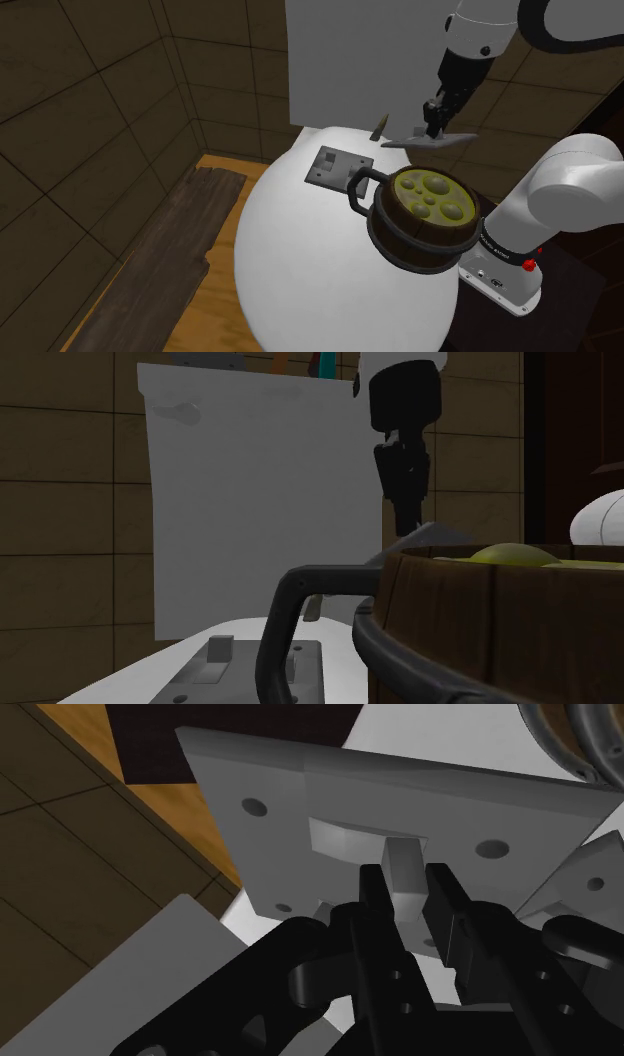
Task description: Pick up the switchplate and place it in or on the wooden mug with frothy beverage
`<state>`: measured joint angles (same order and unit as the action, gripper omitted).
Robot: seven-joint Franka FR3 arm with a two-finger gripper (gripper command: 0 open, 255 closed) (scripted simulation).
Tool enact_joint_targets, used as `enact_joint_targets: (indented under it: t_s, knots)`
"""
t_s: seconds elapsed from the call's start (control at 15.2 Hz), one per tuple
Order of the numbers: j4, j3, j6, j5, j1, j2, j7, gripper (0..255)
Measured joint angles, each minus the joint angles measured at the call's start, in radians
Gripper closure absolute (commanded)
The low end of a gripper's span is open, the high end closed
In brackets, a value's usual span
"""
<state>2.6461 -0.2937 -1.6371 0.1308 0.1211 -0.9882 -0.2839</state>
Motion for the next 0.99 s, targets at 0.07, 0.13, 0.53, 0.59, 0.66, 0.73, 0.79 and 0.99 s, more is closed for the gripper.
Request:
enact_joint_targets:
  t_s: [0.07,0.13,0.53,0.59,0.66,0.73,0.79,0.99]
  knots:
    - [-0.015,0.002,0.014,-0.002,-0.001,0.001,0.0,255]
    - [-0.031,0.004,0.025,-0.004,-0.003,0.006,0.0,255]
    - [-0.115,0.019,0.093,-0.02,-0.012,0.021,0.006,255]
    - [-0.13,0.021,0.105,-0.022,-0.014,0.024,0.006,255]
    - [-0.147,0.022,0.115,-0.024,-0.016,0.032,0.006,255]
    - [-0.16,0.023,0.126,-0.025,-0.017,0.033,0.007,255]
    - [-0.175,0.027,0.137,-0.029,-0.019,0.037,0.009,255]
    - [-0.223,0.029,0.172,-0.033,-0.022,0.051,0.007,255]
